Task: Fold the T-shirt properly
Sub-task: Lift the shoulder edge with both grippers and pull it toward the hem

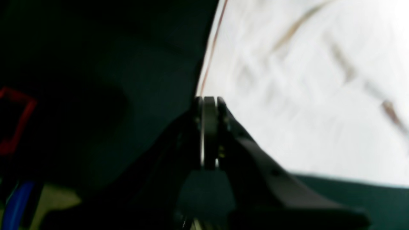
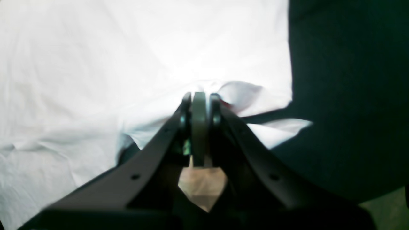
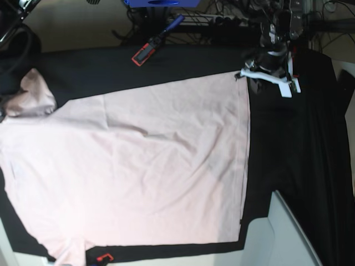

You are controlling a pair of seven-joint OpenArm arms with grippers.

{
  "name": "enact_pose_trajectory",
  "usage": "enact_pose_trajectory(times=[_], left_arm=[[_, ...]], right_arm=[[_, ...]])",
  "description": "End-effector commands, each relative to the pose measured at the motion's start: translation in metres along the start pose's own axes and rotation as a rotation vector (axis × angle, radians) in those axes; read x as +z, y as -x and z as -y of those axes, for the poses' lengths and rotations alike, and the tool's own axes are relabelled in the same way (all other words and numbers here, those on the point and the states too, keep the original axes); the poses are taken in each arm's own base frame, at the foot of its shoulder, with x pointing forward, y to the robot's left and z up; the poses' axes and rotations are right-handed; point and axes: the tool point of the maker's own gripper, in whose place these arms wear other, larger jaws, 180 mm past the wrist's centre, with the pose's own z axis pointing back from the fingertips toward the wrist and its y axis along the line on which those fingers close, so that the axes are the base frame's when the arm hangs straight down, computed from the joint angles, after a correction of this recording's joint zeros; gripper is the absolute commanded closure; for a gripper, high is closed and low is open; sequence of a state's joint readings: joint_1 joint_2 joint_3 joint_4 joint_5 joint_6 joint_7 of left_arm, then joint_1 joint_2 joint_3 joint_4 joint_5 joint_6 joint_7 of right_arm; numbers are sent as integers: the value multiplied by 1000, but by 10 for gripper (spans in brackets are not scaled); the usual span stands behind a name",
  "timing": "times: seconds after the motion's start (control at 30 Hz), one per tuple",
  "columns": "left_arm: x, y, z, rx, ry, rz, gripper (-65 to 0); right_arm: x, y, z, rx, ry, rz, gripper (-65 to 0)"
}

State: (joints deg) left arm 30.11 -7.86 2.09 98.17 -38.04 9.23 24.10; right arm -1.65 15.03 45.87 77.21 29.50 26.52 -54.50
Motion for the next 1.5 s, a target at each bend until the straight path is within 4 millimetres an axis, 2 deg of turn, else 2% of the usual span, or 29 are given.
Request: enact_pose_trajectory(times=[0.0, 0.17, 0.27, 0.43, 0.7, 0.77, 0.93, 1.0, 1.1, 1.13, 1.27, 1.4, 1.47], left_arm=[[6, 0, -3, -7, -1, 10, -54], [19, 28, -10, 11, -23, -48, -265], [22, 34, -10, 11, -21, -63, -321], [16, 39, -15, 16, -35, -75, -333], [-13, 55, -15, 158, -33, -132, -329], [-20, 54, -12, 168, -28, -137, -328], [-27, 58, 17, 136, 39, -154, -326], [-28, 59, 18, 140, 39, -156, -326], [-28, 58, 19, 143, 40, -155, -319], [-28, 58, 19, 143, 40, -155, -299], [-28, 61, 17, 144, 36, -161, -148], [-28, 61, 17, 144, 36, -161, -64], [-28, 61, 17, 144, 35, -160, 0]], right_arm=[[5, -22, 0, 17, -4, 62, -1], [6, -20, 1, 20, -2, 57, -1], [7, -17, 2, 22, 1, 52, -1], [6, -15, -3, 73, -31, 46, 0], [6, -14, -3, 73, -30, 44, 0], [6, -14, -3, 72, -29, 44, 0], [6, -14, -3, 72, -29, 44, 0], [6, -14, -3, 72, -29, 44, 0], [6, -14, -2, 71, -29, 43, 0], [6, -14, -2, 72, -28, 42, 0], [6, -14, -2, 72, -28, 42, 0], [6, -14, -2, 72, -28, 42, 0], [6, -14, -2, 72, -28, 42, 0]])
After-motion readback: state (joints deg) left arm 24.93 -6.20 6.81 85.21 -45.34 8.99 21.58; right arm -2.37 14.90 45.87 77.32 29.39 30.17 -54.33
